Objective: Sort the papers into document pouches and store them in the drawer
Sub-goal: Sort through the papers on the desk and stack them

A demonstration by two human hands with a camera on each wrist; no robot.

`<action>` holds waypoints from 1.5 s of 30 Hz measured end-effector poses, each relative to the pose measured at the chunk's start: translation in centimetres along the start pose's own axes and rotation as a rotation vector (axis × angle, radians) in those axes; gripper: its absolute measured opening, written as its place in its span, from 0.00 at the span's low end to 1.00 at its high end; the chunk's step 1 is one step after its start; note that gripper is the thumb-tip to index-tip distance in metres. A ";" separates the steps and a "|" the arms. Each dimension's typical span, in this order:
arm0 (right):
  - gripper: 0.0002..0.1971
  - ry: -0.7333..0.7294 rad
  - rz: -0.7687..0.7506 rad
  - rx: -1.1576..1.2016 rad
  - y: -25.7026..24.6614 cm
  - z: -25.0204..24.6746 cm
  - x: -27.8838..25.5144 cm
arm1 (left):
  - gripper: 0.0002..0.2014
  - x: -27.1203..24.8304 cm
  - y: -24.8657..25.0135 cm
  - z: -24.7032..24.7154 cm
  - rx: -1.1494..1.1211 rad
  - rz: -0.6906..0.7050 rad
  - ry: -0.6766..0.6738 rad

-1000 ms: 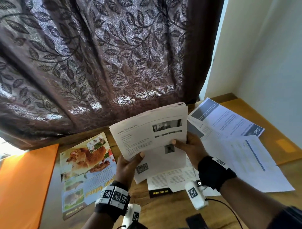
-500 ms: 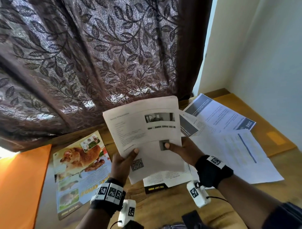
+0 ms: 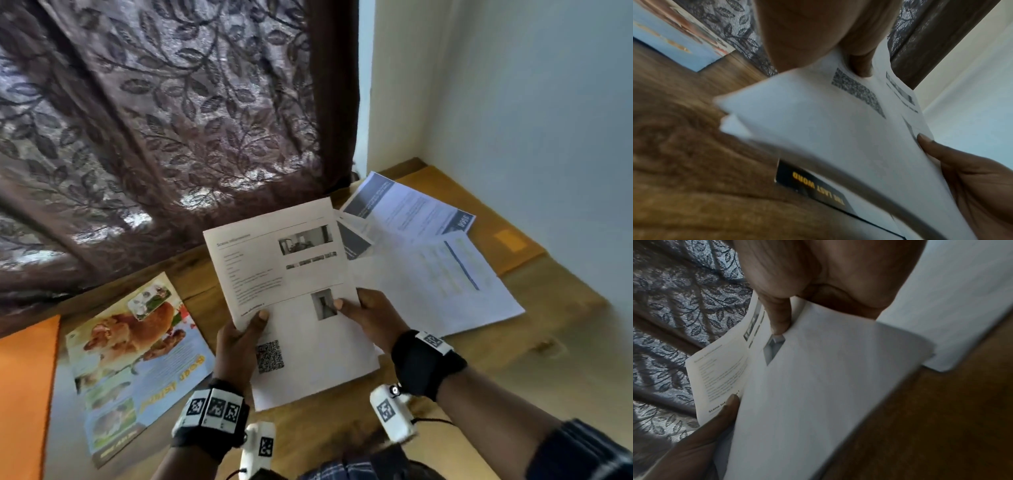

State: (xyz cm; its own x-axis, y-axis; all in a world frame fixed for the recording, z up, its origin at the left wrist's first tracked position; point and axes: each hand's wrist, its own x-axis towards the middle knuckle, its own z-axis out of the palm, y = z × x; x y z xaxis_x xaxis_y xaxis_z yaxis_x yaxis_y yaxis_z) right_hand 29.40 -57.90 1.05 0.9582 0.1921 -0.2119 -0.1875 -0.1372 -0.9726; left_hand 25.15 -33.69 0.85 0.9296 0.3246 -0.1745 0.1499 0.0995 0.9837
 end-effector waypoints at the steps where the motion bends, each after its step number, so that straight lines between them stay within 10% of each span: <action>1: 0.11 0.011 0.014 -0.005 0.3 0.0 -0.3 | 0.08 0.0 -0.1 0.1 0.001 -0.015 -0.002; 14: 0.13 0.342 0.118 0.259 1.3 -2.5 -7.7 | 0.10 0.0 -1.0 4.3 0.183 -0.102 -0.410; 26: 0.06 0.938 0.162 0.297 6.4 -6.1 -17.3 | 0.05 2.8 -0.4 13.1 0.485 0.090 -0.695; 30: 0.07 1.047 0.196 0.296 8.5 -7.0 -19.3 | 0.06 4.8 -0.7 16.6 0.725 0.362 -0.675; 45: 0.06 1.121 0.185 0.263 9.8 -14.4 -19.7 | 0.56 8.3 -1.2 27.5 1.642 0.565 -0.777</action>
State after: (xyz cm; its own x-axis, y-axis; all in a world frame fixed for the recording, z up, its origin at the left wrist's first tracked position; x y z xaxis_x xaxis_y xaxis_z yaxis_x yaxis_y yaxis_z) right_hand 11.83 -77.00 -2.96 0.5411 -0.7938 -0.2775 -0.2580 0.1574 -0.9532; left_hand 41.95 -56.99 -0.57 0.8319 -0.4863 -0.2672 -0.4902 -0.8698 0.0564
